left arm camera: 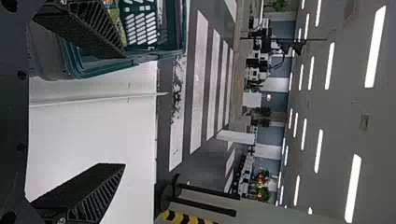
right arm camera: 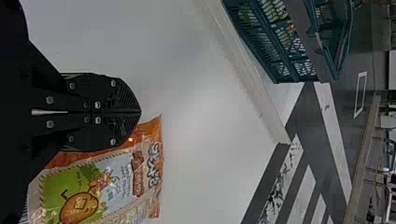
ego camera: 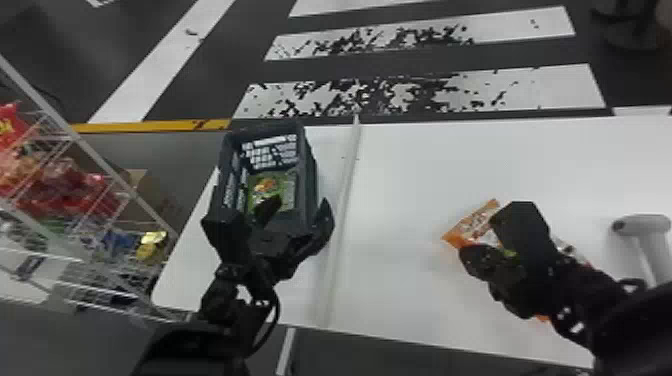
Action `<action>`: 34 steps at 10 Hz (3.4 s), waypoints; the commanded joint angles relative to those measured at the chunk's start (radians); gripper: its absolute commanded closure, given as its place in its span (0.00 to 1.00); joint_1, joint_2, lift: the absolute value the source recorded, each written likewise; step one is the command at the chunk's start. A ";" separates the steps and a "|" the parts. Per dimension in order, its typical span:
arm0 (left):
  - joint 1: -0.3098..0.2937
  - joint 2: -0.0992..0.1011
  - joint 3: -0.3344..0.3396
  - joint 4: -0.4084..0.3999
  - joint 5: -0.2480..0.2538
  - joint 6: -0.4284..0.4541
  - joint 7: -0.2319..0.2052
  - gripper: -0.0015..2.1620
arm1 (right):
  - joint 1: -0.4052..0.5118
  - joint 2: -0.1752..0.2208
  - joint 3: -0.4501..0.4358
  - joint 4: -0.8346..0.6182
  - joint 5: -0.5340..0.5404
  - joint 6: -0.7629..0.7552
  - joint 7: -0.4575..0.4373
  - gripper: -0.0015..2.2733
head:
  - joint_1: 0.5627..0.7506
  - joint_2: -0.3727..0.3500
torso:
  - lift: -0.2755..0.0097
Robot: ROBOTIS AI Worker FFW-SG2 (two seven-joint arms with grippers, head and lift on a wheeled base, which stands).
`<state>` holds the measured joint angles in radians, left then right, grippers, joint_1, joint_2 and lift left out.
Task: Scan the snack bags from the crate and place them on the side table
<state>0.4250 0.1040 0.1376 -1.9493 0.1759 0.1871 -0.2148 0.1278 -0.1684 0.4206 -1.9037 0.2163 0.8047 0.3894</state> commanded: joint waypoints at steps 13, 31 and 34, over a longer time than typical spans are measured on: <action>0.000 -0.004 -0.001 0.004 -0.012 0.030 -0.003 0.02 | -0.255 0.043 0.044 0.388 0.124 -0.094 -0.026 1.00 | 0.70 0.84 | 0.79; -0.005 0.006 -0.018 0.016 -0.010 0.033 -0.008 0.02 | -0.028 -0.002 -0.077 0.130 0.106 0.054 -0.001 1.00 | 0.70 0.74 | 0.79; -0.005 0.005 -0.018 0.018 -0.010 0.033 -0.008 0.02 | -0.022 -0.002 -0.100 0.077 0.103 0.026 -0.009 1.00 | 0.70 0.74 | 0.79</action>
<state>0.4203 0.1089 0.1187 -1.9313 0.1657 0.2202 -0.2224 0.1020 -0.1703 0.3263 -1.7998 0.3198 0.8311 0.3809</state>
